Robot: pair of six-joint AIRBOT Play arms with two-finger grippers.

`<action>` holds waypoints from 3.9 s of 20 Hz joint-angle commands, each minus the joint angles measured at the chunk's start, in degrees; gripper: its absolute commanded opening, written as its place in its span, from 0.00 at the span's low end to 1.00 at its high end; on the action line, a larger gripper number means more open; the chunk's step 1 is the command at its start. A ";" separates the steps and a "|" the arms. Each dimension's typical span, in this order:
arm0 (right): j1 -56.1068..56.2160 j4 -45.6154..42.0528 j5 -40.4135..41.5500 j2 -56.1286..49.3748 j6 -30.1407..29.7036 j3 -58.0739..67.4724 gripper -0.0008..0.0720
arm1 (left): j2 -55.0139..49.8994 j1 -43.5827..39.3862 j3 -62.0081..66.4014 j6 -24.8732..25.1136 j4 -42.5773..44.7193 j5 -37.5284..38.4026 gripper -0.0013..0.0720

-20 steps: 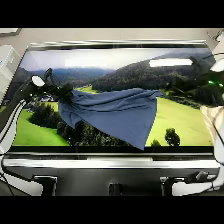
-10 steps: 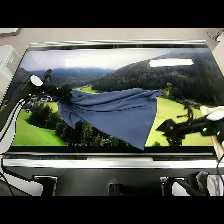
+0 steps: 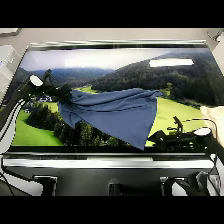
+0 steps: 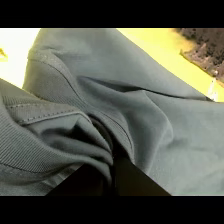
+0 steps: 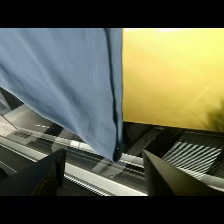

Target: Fold the clothes and pants, and hang the long-sleeved shirts on hangers.

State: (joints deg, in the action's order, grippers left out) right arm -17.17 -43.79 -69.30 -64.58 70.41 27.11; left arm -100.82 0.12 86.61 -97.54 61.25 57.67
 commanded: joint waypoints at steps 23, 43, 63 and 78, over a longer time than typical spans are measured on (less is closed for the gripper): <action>16.31 1.79 13.53 0.20 8.26 -2.01 0.06 | 10.99 21.92 -1.18 9.27 -1.20 12.02 0.93; 16.31 5.99 12.59 0.42 8.41 -2.01 0.06 | -0.83 19.43 -13.84 33.09 -17.92 7.58 0.90; 16.31 -2.03 15.30 2.67 7.43 27.56 0.06 | 4.61 16.57 6.73 28.59 -22.77 11.93 0.04; 16.31 -24.00 -1.27 6.73 20.00 93.35 0.06 | 48.65 18.38 30.58 10.88 -6.16 8.11 0.04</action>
State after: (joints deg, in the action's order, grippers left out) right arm -0.93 -65.21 -59.35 -60.38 87.37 112.42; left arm -63.81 18.02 118.61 -81.21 43.90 65.41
